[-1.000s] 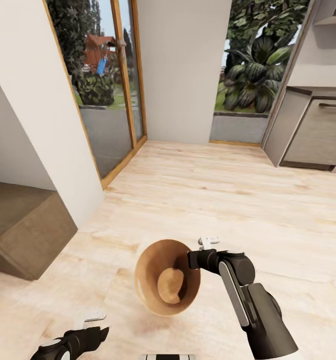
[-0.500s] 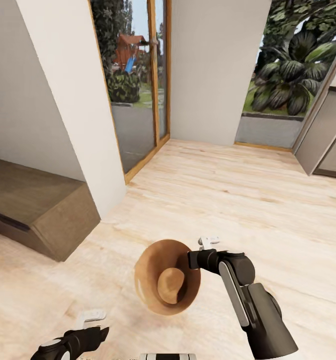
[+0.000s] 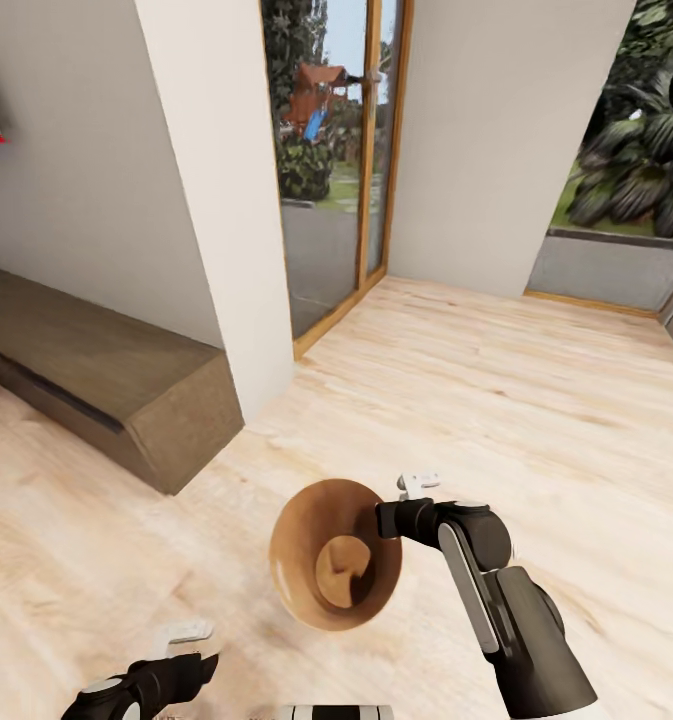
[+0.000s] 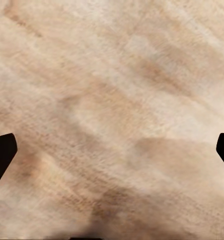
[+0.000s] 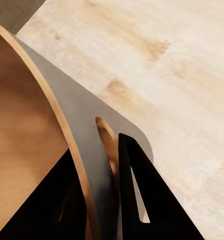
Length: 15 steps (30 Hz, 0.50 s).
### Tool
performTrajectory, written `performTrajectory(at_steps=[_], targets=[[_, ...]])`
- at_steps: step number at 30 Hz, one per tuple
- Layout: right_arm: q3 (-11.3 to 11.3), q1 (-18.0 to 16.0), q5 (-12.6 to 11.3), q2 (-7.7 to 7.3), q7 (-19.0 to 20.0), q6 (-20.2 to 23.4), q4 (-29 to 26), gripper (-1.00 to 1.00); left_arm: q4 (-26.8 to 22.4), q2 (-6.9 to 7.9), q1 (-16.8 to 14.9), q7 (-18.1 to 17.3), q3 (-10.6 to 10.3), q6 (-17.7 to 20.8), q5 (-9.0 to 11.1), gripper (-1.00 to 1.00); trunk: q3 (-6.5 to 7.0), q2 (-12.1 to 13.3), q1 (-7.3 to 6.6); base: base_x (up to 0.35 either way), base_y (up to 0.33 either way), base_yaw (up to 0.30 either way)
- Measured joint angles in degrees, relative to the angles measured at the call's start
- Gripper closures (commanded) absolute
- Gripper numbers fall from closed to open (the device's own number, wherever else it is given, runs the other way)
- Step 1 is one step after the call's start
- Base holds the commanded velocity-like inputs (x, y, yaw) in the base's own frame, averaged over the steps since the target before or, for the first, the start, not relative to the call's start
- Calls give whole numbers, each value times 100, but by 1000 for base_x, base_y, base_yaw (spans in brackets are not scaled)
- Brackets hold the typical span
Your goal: Put the three can of soda from the living room inside the tash can in the kitchen.
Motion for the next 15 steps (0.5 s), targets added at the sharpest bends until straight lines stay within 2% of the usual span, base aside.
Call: performTrajectory(at_steps=[15], targets=[[25, 0, -13, 9, -7, 0, 9, 100, 1, -6, 0, -1, 1, 20, 26, -100, -57, 0, 0, 0, 0, 300]])
